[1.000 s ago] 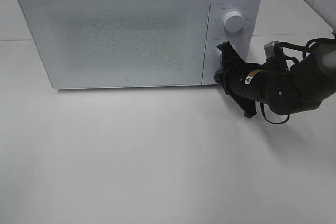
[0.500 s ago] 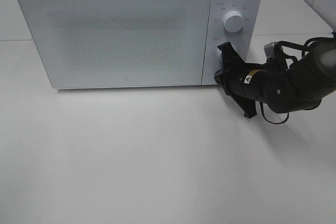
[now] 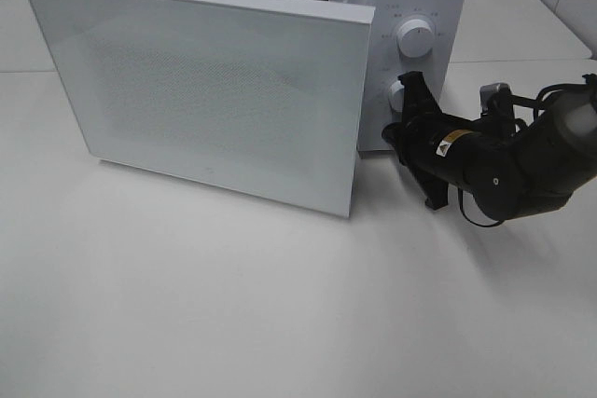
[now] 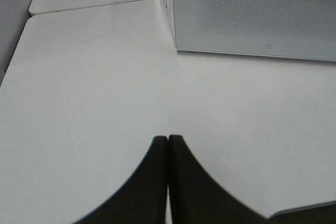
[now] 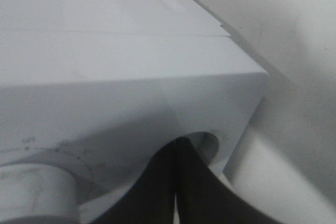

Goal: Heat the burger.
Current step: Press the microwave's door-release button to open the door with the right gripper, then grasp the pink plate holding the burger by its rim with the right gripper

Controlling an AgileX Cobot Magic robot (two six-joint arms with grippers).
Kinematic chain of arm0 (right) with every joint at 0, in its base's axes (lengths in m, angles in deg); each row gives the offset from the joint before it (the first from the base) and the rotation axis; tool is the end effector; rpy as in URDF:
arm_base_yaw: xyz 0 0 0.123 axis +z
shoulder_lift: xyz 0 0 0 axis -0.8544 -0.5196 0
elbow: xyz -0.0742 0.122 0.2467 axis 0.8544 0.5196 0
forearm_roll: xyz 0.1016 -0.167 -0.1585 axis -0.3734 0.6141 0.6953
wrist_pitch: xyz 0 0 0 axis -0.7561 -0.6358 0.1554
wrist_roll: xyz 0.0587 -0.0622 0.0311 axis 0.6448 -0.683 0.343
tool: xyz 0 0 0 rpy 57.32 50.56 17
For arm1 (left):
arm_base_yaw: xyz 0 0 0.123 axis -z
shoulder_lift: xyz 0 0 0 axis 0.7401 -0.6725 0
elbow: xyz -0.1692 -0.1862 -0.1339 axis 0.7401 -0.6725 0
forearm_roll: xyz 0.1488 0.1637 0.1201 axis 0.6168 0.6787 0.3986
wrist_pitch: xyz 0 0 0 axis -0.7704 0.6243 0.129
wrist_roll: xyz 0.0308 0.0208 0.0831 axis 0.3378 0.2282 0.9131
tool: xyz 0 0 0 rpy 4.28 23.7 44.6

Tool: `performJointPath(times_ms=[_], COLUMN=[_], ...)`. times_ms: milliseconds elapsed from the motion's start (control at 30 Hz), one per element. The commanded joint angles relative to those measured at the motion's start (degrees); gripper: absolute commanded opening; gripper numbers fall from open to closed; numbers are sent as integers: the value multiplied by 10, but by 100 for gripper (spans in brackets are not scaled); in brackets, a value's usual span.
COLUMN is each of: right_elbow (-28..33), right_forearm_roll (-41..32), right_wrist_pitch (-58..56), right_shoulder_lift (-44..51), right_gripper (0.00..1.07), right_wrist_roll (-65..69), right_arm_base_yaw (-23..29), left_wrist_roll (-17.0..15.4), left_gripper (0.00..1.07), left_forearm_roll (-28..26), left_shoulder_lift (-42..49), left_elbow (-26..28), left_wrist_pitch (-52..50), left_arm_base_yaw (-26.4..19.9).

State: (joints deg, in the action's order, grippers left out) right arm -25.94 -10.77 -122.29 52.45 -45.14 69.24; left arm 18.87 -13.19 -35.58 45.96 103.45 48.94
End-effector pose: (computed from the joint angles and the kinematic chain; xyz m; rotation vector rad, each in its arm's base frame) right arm -0.0038 -0.0030 0.2842 -0.1964 1.9610 0.0744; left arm -0.0053 -0.0070 0.2785 0.2028 2.0154 -0.0083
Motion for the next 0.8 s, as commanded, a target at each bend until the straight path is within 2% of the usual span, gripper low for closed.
performJointPath(times_ms=[33,800], right_elbow=[1,1], right_forearm_roll=[1,1], right_wrist_pitch=[-1,-1], right_shoulder_lift=[12,12], right_gripper=[62,62], right_wrist_roll=[-5,-5], right_arm_base_yaw=[0,0], left_wrist_roll=[-4,-4], left_gripper=[0,0], left_forearm_roll=[-2,-2], left_shoulder_lift=[13,13], left_elbow=[-2,-2], left_wrist_pitch=[-8,-8], left_arm_base_yaw=[3,3])
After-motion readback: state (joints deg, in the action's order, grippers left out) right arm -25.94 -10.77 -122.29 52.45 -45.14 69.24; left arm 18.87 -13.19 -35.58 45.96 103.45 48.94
